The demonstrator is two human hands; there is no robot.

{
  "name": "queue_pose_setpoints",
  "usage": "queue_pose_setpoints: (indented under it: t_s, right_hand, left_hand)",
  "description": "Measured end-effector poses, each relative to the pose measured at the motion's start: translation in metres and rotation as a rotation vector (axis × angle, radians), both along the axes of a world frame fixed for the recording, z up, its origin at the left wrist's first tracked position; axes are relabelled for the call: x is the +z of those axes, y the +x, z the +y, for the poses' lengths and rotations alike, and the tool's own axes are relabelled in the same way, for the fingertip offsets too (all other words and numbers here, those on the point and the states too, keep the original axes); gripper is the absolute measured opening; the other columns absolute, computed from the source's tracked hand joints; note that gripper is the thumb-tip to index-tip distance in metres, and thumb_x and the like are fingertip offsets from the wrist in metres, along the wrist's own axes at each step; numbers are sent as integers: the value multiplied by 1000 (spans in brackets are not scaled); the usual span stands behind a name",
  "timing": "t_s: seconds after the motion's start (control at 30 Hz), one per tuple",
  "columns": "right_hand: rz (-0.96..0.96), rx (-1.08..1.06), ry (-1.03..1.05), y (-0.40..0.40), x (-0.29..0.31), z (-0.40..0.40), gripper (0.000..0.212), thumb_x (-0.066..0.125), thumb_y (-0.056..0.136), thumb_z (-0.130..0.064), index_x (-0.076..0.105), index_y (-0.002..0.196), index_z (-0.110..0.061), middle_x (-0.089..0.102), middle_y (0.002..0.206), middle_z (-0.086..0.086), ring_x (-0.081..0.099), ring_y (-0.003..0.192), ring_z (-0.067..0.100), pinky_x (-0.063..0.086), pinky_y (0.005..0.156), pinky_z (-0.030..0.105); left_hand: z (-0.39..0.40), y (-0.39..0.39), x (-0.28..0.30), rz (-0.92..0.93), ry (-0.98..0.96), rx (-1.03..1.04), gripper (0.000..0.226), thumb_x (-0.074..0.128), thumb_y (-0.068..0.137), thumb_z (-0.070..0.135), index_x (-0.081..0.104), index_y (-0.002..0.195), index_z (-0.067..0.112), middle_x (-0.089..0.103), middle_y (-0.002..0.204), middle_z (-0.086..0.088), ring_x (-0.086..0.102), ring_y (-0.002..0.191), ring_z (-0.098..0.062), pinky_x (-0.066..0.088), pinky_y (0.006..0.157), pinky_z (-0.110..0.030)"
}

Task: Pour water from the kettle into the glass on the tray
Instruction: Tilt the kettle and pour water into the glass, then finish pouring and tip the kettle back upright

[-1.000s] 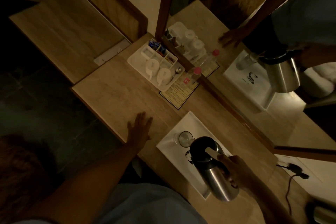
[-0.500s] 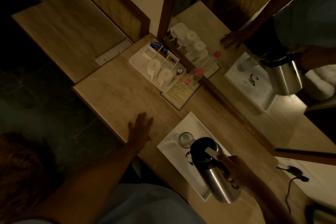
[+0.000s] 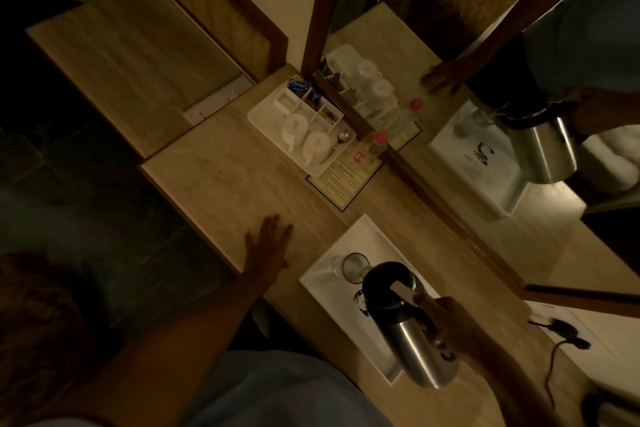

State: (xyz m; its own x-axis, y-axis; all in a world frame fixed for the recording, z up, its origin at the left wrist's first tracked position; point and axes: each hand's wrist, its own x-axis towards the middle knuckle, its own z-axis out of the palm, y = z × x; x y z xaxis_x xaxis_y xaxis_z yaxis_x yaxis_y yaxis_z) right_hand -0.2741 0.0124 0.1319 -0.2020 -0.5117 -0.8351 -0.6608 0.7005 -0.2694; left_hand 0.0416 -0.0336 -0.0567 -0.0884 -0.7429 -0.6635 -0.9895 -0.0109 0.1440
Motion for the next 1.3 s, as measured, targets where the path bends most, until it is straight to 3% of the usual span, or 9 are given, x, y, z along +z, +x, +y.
queue_pose_setpoints:
  t_s: [0.17, 0.37, 0.73, 1.0, 1.23, 1.3]
  right_hand:
    - [7, -19, -1, -4, -6, 3, 50, 48, 102, -40, 70, 70, -8, 57, 40, -3, 50, 32, 7, 43, 40, 20]
    - [-39, -31, -12, -5, -6, 5, 55, 48, 102, -45, 66, 61, -12, 56, 38, -3, 49, 31, 5, 42, 39, 19]
    - [-50, 0, -56, 0, 0, 7, 54, 46, 103, -44, 64, 63, -13, 56, 38, -4, 47, 30, 4, 40, 40, 20]
    - [-98, -27, -82, -3, -3, 10, 55, 46, 103, -40, 63, 61, -10, 57, 37, -3, 48, 29, 2, 38, 36, 13]
    - [-182, -60, -186, -14, -18, 38, 56, 45, 102, -45, 68, 59, -17, 63, 51, 2, 57, 44, 13, 47, 49, 24]
    - [-212, -168, -230, -20, -24, 53, 61, 42, 103, -45, 70, 55, -20, 62, 49, 0, 56, 44, 11, 46, 48, 23]
  left_hand:
    - [-1, -1, 0, -6, 8, 6, 97, 65, 99, 47, -1, 169, 33, -16, 176, -9, -9, 165, -31, 19, 127, -66]
    - [0, 0, -1, 0, -1, 4, 97, 65, 99, 47, 0, 170, 33, -15, 176, -8, -9, 166, -30, 19, 127, -67]
    - [0, 0, -1, 2, 8, 5, 96, 65, 100, 46, -1, 170, 33, -17, 176, -9, -11, 165, -30, 17, 127, -66]
    - [0, -1, -1, -6, -3, -1, 97, 65, 100, 46, -1, 170, 33, -16, 176, -9, -10, 165, -30, 18, 127, -66]
    - [0, -1, 0, -21, -10, -37, 97, 64, 100, 48, -2, 170, 32, -16, 176, -9, -9, 165, -31, 19, 127, -66]
    - [-4, -4, 1, -38, -12, -75, 97, 64, 100, 48, -2, 170, 32, -16, 176, -10, -9, 165, -31, 19, 127, -65]
